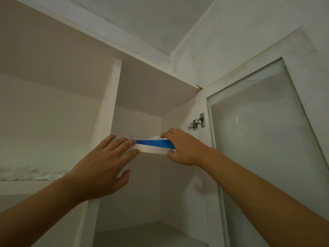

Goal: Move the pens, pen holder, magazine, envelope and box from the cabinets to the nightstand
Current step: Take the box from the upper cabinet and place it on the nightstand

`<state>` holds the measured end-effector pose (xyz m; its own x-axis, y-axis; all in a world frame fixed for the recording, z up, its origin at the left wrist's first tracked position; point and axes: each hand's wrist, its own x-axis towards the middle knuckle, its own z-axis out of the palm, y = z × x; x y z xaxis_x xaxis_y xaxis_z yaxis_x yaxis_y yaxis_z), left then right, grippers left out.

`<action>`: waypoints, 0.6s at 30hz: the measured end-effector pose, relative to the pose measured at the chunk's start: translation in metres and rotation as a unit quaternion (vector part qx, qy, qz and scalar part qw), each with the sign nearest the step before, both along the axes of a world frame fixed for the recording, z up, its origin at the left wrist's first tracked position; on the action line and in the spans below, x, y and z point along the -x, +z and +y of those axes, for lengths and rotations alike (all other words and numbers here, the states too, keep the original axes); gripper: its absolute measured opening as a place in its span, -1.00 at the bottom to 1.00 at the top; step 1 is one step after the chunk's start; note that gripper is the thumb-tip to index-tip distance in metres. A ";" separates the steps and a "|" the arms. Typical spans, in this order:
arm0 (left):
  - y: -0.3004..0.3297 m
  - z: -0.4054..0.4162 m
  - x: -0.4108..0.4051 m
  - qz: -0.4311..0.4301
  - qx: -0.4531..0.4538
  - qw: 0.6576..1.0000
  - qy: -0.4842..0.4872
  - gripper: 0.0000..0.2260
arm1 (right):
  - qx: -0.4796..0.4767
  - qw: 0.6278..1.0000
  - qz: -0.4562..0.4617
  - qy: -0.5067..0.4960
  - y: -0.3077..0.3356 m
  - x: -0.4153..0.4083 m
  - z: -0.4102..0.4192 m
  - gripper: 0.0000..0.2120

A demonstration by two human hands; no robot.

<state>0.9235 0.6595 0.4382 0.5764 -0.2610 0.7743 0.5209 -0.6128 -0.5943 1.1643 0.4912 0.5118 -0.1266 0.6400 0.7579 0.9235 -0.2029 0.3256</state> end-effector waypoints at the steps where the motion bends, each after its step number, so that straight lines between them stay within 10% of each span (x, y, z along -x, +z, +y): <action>1: 0.000 0.000 0.000 0.000 -0.001 1.000 -0.002 -0.51 | 0.002 1.000 0.017 -0.003 0.003 -0.001 -0.001 -0.50; 18: -0.001 -0.002 0.001 -0.001 -0.008 1.000 -0.008 -0.53 | 0.054 0.986 0.133 -0.080 0.027 -0.029 0.018 -0.52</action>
<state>0.9221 0.6571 0.4373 0.5704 -0.2813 0.7717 0.5132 -0.6116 -0.6022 1.1931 0.5096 0.5389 0.1775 0.7145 0.6768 0.9382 -0.3305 0.1028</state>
